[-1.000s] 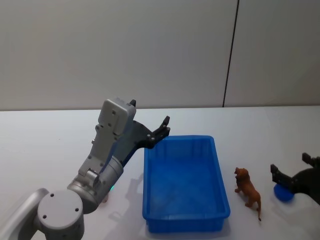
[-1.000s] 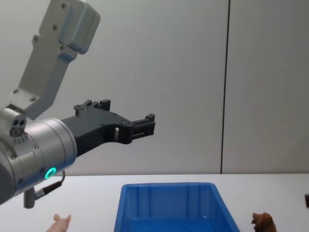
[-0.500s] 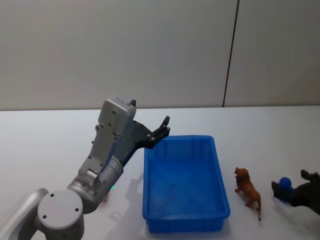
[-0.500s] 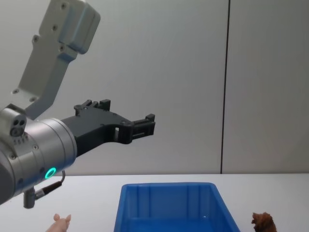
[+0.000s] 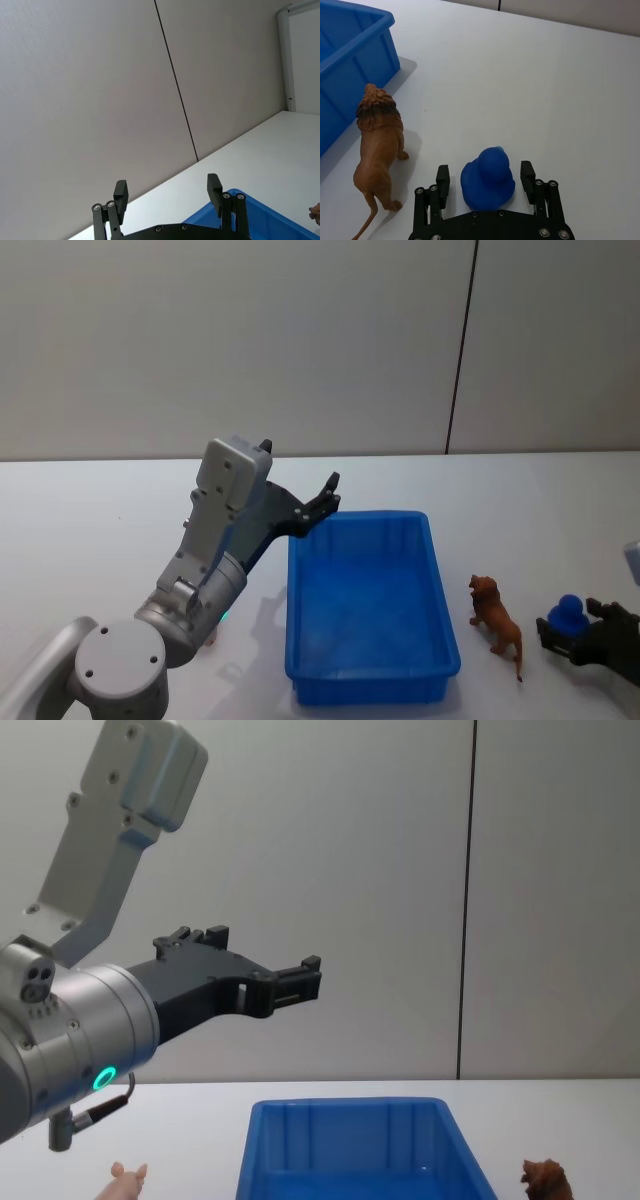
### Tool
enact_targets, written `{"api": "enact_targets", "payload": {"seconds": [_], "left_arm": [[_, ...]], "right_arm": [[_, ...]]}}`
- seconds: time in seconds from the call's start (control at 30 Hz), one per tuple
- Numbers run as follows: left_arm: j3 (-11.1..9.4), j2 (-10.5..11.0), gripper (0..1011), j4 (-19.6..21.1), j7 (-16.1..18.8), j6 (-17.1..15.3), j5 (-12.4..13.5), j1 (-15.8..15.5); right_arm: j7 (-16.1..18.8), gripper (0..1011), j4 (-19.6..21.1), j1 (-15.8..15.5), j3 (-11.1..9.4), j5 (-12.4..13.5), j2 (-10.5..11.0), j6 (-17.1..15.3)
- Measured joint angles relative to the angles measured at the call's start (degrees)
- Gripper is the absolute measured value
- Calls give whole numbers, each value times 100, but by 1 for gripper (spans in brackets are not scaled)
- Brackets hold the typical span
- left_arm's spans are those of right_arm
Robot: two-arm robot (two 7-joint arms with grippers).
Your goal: Pick up the two dolls from the table and place them into the box.
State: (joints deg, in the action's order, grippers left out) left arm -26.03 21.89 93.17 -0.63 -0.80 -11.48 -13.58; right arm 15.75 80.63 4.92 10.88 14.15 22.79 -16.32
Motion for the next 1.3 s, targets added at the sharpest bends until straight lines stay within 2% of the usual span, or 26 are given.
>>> {"api": "enact_targets", "payload": {"seconds": [0.03, 0.43, 0.63, 0.97, 1.3], "left_arm": [[0, 0, 1001, 0, 0, 0, 0, 0], [0, 0, 1001, 0, 0, 0, 0, 0], [0, 0, 1001, 0, 0, 0, 0, 0], [0, 0, 1001, 0, 0, 0, 0, 0], [0, 0, 1001, 0, 0, 0, 0, 0]], "right_arm": [[15, 903, -39, 28, 10, 0, -16, -14], [58, 526, -226, 146, 39, 38, -89, -42], [56, 479, -192, 157, 37, 83, -99, 76], [126, 415, 140, 162, 29, 136, -109, 399], [508, 352, 537, 258, 141, 99, -208, 624]]}}
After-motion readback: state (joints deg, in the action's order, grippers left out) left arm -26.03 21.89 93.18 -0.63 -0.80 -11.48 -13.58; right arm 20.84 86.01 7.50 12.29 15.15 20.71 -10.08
